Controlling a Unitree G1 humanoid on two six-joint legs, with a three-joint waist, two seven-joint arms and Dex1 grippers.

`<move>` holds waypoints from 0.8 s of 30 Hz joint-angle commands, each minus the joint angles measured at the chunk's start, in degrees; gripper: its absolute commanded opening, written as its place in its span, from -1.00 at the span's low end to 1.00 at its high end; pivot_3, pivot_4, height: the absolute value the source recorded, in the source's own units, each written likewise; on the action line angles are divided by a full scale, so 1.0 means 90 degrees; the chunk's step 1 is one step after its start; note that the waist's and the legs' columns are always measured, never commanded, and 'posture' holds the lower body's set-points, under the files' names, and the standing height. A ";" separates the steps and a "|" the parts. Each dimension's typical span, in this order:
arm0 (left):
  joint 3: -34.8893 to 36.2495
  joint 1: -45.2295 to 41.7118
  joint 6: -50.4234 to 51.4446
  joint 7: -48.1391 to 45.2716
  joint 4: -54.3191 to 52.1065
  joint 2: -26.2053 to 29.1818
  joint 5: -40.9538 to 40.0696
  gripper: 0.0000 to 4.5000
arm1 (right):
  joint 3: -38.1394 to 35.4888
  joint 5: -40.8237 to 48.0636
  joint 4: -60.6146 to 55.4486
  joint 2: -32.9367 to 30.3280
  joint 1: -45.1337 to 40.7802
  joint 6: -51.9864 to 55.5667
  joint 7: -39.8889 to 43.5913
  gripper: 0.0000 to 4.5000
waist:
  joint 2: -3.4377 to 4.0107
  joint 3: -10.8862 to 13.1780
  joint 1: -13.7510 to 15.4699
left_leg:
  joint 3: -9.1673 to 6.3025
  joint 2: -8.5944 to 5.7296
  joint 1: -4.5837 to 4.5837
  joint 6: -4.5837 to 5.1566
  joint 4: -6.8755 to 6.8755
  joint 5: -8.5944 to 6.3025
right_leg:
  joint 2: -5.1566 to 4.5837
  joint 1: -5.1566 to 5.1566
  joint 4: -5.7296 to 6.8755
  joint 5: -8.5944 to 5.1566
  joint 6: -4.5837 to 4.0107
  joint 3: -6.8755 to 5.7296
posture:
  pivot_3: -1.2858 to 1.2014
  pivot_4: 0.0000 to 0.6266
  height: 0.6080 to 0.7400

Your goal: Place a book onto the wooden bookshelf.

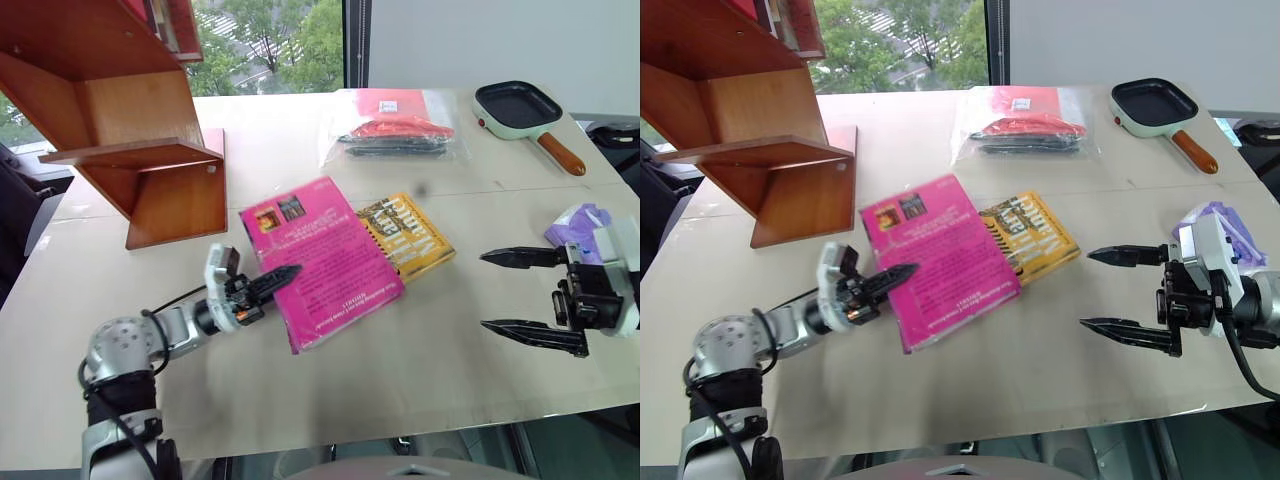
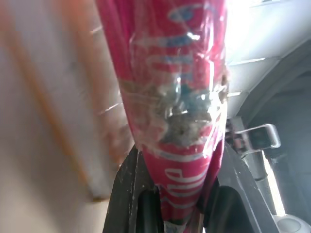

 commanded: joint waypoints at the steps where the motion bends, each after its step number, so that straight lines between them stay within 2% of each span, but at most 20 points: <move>1: 0.0591 0.0093 -0.0651 0.0568 -0.1919 0.0394 -0.0621 -0.86 | 0.0172 0.0001 0.0313 0.0110 -0.0347 -0.0212 0.0086 1.00 | -0.0007 0.0004 0.0018 | 0.0000 0.0000 -0.0004 0.0000 0.0000 0.0000 | -0.0003 -0.0003 -0.0001 -0.0003 -0.0005 0.0000 | 0.03 -0.52 0.92; 4: 0.0550 -0.0221 -0.1415 0.0964 -0.3352 0.0873 -0.0035 -0.86 | 0.0413 0.0126 0.0880 0.0398 -0.0894 -0.0285 0.0208 1.00 | -0.0031 0.0020 0.0051 | -0.0001 -0.0004 -0.0008 -0.0005 0.0000 0.0003 | -0.0007 -0.0005 -0.0002 -0.0002 -0.0009 -0.0002 | 0.03 -0.52 0.92; 7: 0.0171 -0.1330 -0.2255 0.1680 -0.4051 0.1292 0.0805 -0.86 | 0.0602 0.0122 0.1821 0.1128 -0.1732 -0.0554 0.0080 1.00 | -0.0048 0.0034 0.0067 | 0.0002 -0.0015 0.0008 -0.0008 0.0002 0.0006 | -0.0010 0.0015 -0.0003 0.0000 -0.0011 0.0000 | 0.03 -0.52 0.92; 10: -0.0807 -0.1908 -0.2816 0.1477 -0.4680 0.2374 0.2466 -0.86 | 0.0601 0.0100 0.2703 0.1718 -0.2318 -0.0826 0.0186 1.00 | -0.0043 0.0035 0.0020 | 0.0001 -0.0015 0.0011 -0.0043 0.0006 0.0029 | 0.0012 0.0022 -0.0006 0.0010 -0.0025 -0.0004 | 0.03 -0.52 0.92; 13: -0.1715 -0.2334 -0.3445 0.1294 -0.4815 0.3672 0.4116 -0.86 | 0.0782 0.0008 0.3444 0.1887 -0.2853 -0.0912 0.0649 1.00 | -0.0033 0.0046 -0.0011 | 0.0016 -0.0027 0.0018 -0.0046 -0.0022 0.0032 | 0.0039 0.0015 -0.0011 0.0011 -0.0016 0.0009 | 0.03 -0.52 0.92; 15: -0.2030 -0.2514 -0.3861 0.1397 -0.4677 0.4248 0.5103 -0.86 | 0.0842 0.0156 0.3789 0.2011 -0.3274 -0.0722 0.0767 1.00 | -0.0032 0.0061 -0.0062 | 0.0030 -0.0022 0.0013 -0.0046 -0.0029 0.0032 | 0.0053 -0.0006 -0.0007 0.0020 0.0002 0.0007 | 0.03 -0.52 0.92; 17: -0.2269 -0.2474 -0.4235 0.1417 -0.4533 0.4705 0.5970 -0.86 | 0.0902 0.0182 0.3999 0.2109 -0.3568 -0.0610 0.0852 1.00 | -0.0023 0.0066 -0.0097 | 0.0043 -0.0014 0.0004 -0.0047 -0.0040 0.0032 | 0.0058 -0.0029 -0.0003 0.0022 0.0006 0.0013 | 0.03 -0.52 0.92; 20: -0.2357 -0.1720 -0.4703 0.1630 -0.4306 0.5487 0.7619 -0.86 | 0.1097 0.0099 0.4188 0.2412 -0.3950 -0.0683 0.1056 1.00 | -0.0020 0.0069 -0.0154 | 0.0043 0.0001 0.0000 -0.0048 -0.0055 0.0031 | 0.0068 -0.0036 -0.0009 0.0018 0.0011 0.0010 | 0.03 -0.52 0.92; 24: -0.2375 -0.1268 -0.5220 0.1374 -0.4196 0.5950 0.8695 -0.86 | 0.1195 0.0136 0.4330 0.2668 -0.4277 -0.0543 0.1080 1.00 | -0.0021 0.0075 -0.0148 | 0.0052 -0.0002 -0.0034 -0.0047 -0.0053 0.0031 | 0.0064 -0.0079 0.0003 0.0016 0.0017 0.0019 | 0.03 -0.52 0.92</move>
